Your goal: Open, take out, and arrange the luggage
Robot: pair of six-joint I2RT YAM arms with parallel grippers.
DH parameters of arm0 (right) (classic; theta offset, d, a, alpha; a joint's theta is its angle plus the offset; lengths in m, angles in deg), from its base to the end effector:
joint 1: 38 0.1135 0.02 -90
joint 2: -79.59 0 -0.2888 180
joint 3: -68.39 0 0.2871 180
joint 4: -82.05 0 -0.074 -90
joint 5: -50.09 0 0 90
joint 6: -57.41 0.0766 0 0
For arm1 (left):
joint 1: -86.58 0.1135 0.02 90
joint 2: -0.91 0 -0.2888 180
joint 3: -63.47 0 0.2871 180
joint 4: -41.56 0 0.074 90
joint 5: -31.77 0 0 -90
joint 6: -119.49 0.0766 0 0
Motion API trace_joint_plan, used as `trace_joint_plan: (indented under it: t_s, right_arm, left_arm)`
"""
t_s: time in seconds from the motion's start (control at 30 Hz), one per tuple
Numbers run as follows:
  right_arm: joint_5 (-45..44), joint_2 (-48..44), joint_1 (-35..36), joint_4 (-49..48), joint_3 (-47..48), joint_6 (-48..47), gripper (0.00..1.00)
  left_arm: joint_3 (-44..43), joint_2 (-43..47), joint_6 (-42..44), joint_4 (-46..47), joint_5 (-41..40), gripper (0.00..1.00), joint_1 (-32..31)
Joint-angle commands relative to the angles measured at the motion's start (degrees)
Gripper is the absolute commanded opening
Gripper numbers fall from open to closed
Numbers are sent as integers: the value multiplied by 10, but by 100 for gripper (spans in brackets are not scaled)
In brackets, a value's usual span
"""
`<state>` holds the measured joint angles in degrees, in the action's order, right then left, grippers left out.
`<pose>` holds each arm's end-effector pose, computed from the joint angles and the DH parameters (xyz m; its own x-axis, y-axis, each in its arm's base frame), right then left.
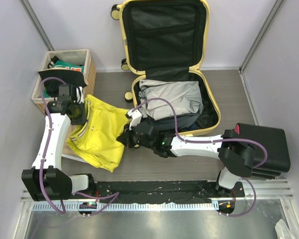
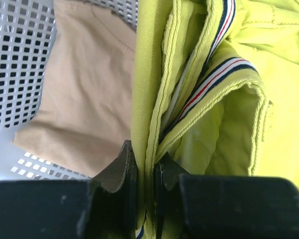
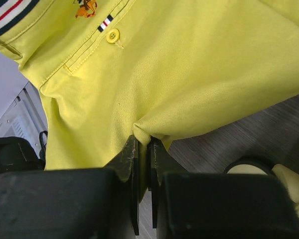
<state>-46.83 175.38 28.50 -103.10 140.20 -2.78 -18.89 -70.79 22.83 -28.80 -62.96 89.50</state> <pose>0.1893 0.4122 0.2357 -0.5416 -0.0081 -0.8406 -0.6865 0.5813 0.4368 0.2866 0.0209 0.3110 -0.8457 -0.1589 -0.5094 -0.1917 0.9814 0.0122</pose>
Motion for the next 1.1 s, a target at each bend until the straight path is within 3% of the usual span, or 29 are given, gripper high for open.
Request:
trace_joint_plan:
  t_s: [0.0,0.23,0.43,0.6,1.07]
  right_arm:
    - [-25,-68,31,10,28,-36,1]
    - [-50,-68,45,10,39,-58,1]
    - [12,25,45,65,126,-62,1]
    - [39,89,45,108,191,-68,1]
    - [-1,188,46,184,274,-100,1]
  left_arm:
    - [-46,24,-5,88,9,0,13]
    - [-55,22,-10,108,37,0,24]
    - [-98,-16,11,79,-48,0,44]
    - [-114,-40,23,72,-67,0,67]
    - [-31,-112,28,113,-62,0,104]
